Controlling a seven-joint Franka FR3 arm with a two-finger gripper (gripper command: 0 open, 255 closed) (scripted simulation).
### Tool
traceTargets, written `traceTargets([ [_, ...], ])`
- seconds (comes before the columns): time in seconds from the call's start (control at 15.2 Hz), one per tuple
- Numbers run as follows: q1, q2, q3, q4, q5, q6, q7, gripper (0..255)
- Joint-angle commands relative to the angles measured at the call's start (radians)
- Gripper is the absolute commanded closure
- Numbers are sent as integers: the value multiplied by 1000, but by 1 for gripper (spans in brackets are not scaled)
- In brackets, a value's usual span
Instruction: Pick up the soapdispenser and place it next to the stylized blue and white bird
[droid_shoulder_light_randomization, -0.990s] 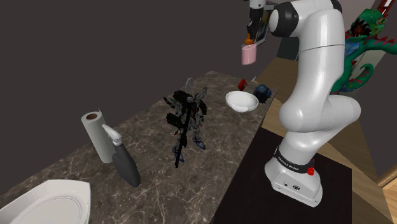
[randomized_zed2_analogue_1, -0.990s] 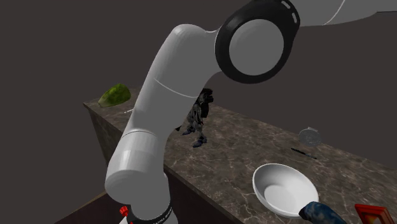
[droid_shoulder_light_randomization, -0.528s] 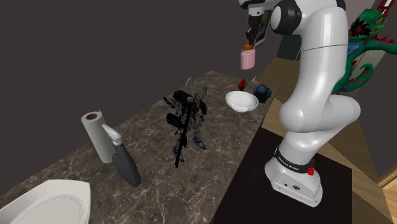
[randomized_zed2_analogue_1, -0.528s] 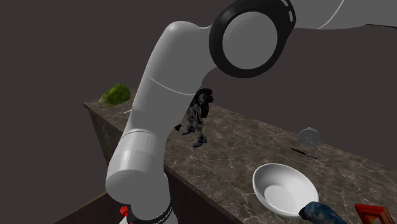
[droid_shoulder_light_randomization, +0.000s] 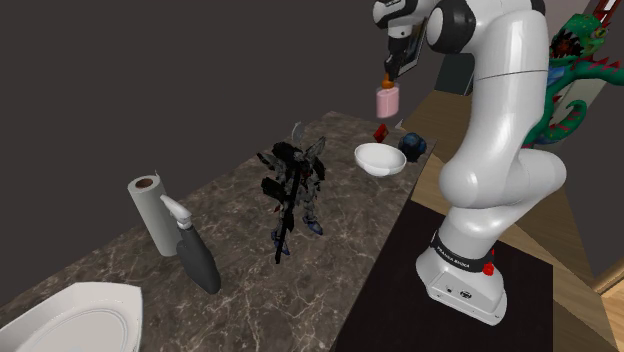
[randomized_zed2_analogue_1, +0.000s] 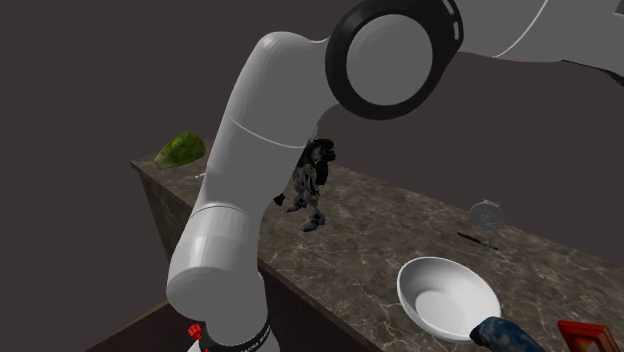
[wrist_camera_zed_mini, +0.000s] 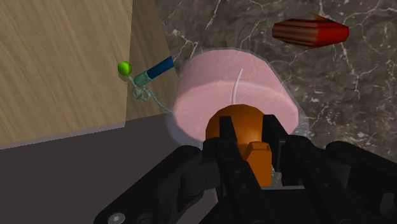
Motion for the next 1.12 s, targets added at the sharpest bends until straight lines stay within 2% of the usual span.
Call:
traceTargets([
  [0.0, 3, -1, 1, -28, -1, 27, 5, 255],
  [1.06, 7, 27, 4, -201, -2, 227, 24, 255],
])
